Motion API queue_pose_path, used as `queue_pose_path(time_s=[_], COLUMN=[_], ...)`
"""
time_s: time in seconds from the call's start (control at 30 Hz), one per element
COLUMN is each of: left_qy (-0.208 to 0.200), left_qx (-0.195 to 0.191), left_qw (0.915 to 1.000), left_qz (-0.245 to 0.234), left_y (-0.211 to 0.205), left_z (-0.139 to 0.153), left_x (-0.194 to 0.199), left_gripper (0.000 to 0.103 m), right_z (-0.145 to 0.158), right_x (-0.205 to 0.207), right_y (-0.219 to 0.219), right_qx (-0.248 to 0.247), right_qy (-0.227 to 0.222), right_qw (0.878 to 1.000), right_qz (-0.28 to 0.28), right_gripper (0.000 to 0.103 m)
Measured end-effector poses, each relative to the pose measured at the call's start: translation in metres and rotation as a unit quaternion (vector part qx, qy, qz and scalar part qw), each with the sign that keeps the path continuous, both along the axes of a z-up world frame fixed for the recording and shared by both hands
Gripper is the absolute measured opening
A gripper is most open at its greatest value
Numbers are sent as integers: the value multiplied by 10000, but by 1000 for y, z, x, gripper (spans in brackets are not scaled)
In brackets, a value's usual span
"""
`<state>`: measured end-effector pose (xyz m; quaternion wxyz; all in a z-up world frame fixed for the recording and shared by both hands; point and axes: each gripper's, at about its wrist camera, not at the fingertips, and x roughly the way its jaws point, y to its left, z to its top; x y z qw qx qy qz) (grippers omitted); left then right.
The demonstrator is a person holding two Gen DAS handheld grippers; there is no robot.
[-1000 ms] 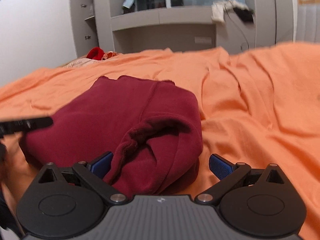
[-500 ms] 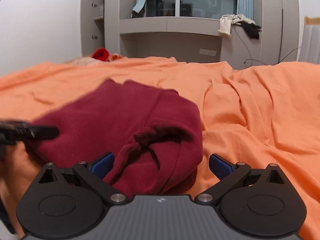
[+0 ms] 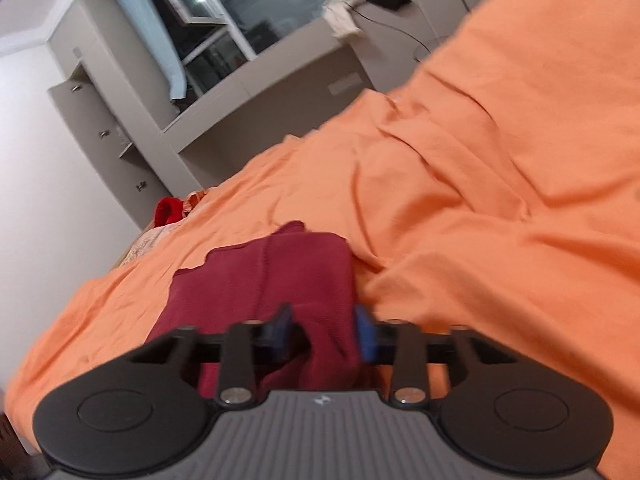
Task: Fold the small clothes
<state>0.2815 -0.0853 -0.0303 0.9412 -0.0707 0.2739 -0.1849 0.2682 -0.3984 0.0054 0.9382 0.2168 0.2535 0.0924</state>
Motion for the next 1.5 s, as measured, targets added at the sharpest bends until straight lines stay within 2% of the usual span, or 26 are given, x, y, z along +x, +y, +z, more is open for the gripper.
queue_pose_path(time_s=[0.1,0.13,0.2,0.3,0.37,0.47,0.5,0.53,0.63,0.67,0.77,0.83,0.9,1.17,1.3,1.5], left_qy=[-9,-10,-14,-18,-20,-26,-26,-26,-27,-27,-33,-28,-22,-17,-27,-28], left_qx=[-7,-11,-17,-18,-20,-19,-21,-20,-19,-19,-17,-18,-22,-39,-32,-34], left_qw=[10000,10000,10000,10000,10000,10000,10000,10000,10000,10000,10000,10000,10000,10000,10000,10000], left_qz=[8,12,16,17,17,19,19,18,19,21,20,18,19,10,18,16], left_y=[0,0,0,-1,0,-1,-1,-1,-1,-1,-1,-1,0,0,-1,-1], left_z=[0,0,0,0,-1,0,0,0,0,0,-1,0,0,0,0,0], left_x=[-1,-1,-1,-1,-1,-2,-1,-2,-2,-2,-2,-1,-1,-2,-2,-2], left_gripper=[103,103,103,103,103,103,103,103,103,103,103,103,103,103,103,103], right_z=[10,11,12,12,13,15,14,13,12,11,3,-3,-7,-28,-32,-34], right_x=[-12,-18,-27,-34,-33,-29,-26,-24,-17,-14,-6,0,6,21,18,17], right_y=[36,50,70,85,83,71,64,56,22,11,-16,-24,-25,-13,-14,-11], right_qx=[-1276,-1740,-2315,-2721,-2752,-2554,-2406,-2173,-1073,-635,482,801,869,712,855,808], right_qy=[-577,-802,-1105,-1265,-1188,-875,-737,-605,-281,-178,97,266,326,701,708,659], right_qw=[9899,9809,9651,9516,9522,9620,9672,9737,9936,9977,9988,9963,9955,9950,9938,9945], right_qz=[223,335,531,667,594,404,352,314,205,186,13,-146,-212,-6,-17,-23], right_gripper=[21,21,21,21,21,22,25,34,54,57,67,70,70,60,59,60])
